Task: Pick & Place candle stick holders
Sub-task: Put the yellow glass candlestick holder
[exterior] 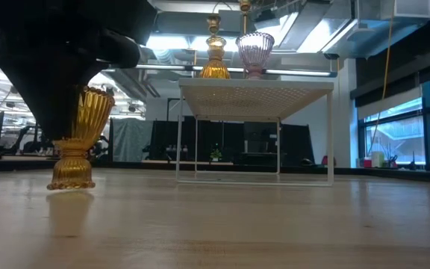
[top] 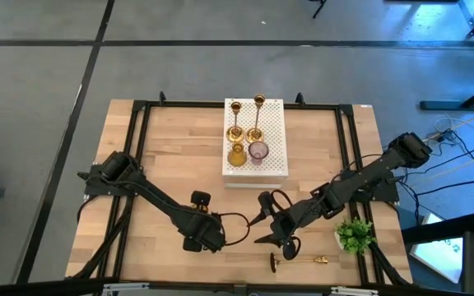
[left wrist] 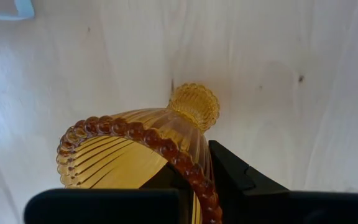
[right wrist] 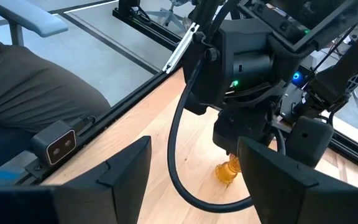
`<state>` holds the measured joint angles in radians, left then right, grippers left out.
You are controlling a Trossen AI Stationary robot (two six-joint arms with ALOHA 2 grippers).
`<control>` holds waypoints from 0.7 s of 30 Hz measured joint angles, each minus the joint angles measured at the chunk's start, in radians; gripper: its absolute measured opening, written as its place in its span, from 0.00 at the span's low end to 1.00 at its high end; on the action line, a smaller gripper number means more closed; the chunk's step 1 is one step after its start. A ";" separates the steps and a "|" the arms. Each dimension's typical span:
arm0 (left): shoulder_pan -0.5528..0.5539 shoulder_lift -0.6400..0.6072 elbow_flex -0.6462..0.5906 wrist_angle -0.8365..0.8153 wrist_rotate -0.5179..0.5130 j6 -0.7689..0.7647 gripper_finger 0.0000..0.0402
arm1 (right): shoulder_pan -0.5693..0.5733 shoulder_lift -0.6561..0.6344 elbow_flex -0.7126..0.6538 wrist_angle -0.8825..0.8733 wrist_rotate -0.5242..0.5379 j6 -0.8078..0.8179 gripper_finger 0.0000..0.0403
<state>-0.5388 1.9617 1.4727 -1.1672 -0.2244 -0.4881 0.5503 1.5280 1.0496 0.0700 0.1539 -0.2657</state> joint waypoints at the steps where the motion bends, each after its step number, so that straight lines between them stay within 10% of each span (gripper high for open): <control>1: 0.000 0.000 0.000 0.005 0.005 0.000 0.05 | 0.000 0.000 0.000 0.000 0.000 0.000 0.60; 21: 0.000 0.000 0.000 0.028 0.007 -0.022 0.08 | 0.000 0.000 0.000 0.000 0.000 0.000 0.60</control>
<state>-0.5388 1.9617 1.4727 -1.1394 -0.2176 -0.5103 0.5503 1.5280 1.0496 0.0696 0.1539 -0.2657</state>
